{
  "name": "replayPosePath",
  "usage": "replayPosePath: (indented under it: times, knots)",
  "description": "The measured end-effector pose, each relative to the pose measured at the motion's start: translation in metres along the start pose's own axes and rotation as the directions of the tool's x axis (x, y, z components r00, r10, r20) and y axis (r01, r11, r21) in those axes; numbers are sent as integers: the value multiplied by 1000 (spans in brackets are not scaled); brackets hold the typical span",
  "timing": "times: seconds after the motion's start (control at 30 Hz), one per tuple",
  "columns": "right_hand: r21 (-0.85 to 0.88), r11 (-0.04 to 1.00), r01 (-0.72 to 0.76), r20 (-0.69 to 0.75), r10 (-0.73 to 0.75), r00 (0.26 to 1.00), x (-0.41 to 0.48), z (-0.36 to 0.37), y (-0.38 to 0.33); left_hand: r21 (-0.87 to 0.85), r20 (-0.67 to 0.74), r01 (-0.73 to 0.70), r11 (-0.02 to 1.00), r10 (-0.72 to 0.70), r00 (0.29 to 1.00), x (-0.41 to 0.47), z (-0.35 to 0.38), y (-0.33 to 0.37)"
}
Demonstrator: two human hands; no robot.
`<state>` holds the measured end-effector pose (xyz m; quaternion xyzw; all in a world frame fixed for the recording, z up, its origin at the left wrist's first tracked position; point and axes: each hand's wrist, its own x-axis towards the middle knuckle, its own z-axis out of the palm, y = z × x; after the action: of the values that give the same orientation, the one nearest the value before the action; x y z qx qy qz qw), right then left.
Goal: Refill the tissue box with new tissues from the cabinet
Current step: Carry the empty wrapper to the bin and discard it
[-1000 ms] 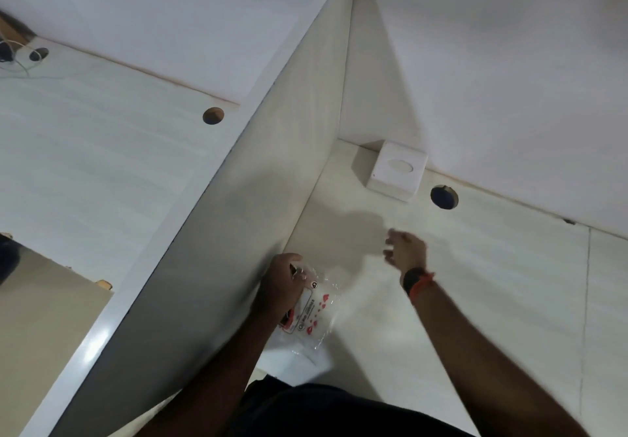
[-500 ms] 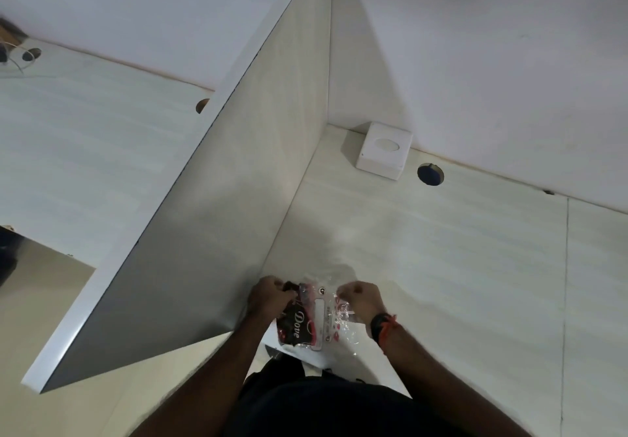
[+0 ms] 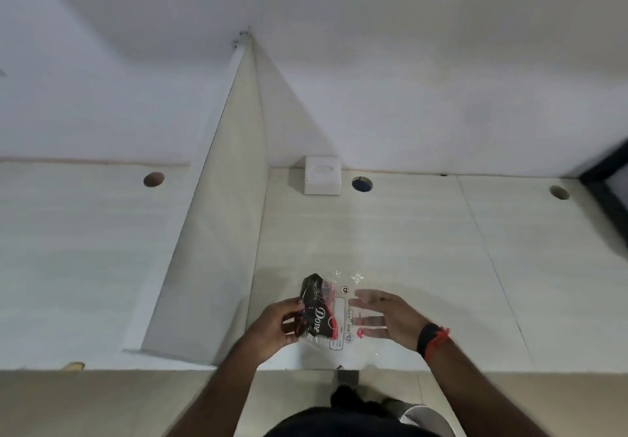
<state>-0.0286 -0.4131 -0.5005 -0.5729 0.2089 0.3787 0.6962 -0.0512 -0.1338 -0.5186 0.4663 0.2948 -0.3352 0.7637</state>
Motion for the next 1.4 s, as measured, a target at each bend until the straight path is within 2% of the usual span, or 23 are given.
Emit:
replayPosePath:
  times: [0.1, 0.2, 0.33, 0.4, 0.53, 0.63, 0.73, 0.8, 0.87, 0.97, 1.07, 1.13, 1.2, 1.27, 1.33, 1.4]
  knots:
    - [-24, 1000, 19, 25, -18, 1000, -34, 12, 17, 75, 47, -27, 997, 23, 999, -21, -4, -1]
    - [-41, 998, 56, 3, -56, 998, -57, 22, 33, 142, 139, -9, 990, -11, 990, -39, -4, -6]
    - [22, 993, 117, -38, -116, 993, -73, 29, 47, 216, 241, -15, 976, -39, 970, -56, -2, -14]
    - [74, 987, 142, -32, -140, 990, -82, 31, 51, 193, 249, -32, 981, -17, 968, -61, -3, -16]
    - [328, 928, 176, -95, -153, 984, -100, 36, 62, 28, 251, -38, 999, 30, 968, -72, -2, -24]
    - [536, 812, 233, -146, -183, 972, -110, 44, 74, -191, 242, 4, 982, 43, 969, -75, 3, -34]
    - [698, 670, 253, -150, -209, 966, -117, 43, 91, -387, 247, 54, 921, 46, 968, -74, 9, -50]
    - [751, 601, 274, -186, -206, 961, -120, 44, 103, -474, 214, 69, 878, 39, 976, -75, 19, -64]
    - [703, 615, 356, -303, -194, 933, -122, 47, 116, -501, 169, 56, 863, 34, 985, -76, 32, -80]
    - [527, 721, 450, -542, -123, 832, -122, 49, 139, -422, 105, 10, 907, 38, 994, -78, 58, -113]
    - [313, 880, 357, -739, -10, 673, -128, 39, 167, -277, 69, -45, 960, 66, 995, -86, 89, -152]
    - [202, 937, 287, -819, 1, 574, -135, 23, 189, -186, 73, -87, 979, 102, 992, -91, 110, -183]
    - [154, 963, 219, -821, 1, 571, -145, 6, 214, -69, 77, -99, 993, 104, 992, -96, 130, -217]
    - [130, 975, 179, -812, 1, 584, -152, -10, 240, 128, 75, -126, 984, 117, 990, -102, 153, -251]
    - [223, 953, 205, -768, 42, 639, -165, -20, 257, 314, 67, -183, 932, 170, 983, -106, 174, -284]
    - [285, 935, 212, -688, 46, 724, -180, -36, 277, 402, 59, -216, 890, 210, 976, -106, 191, -316]
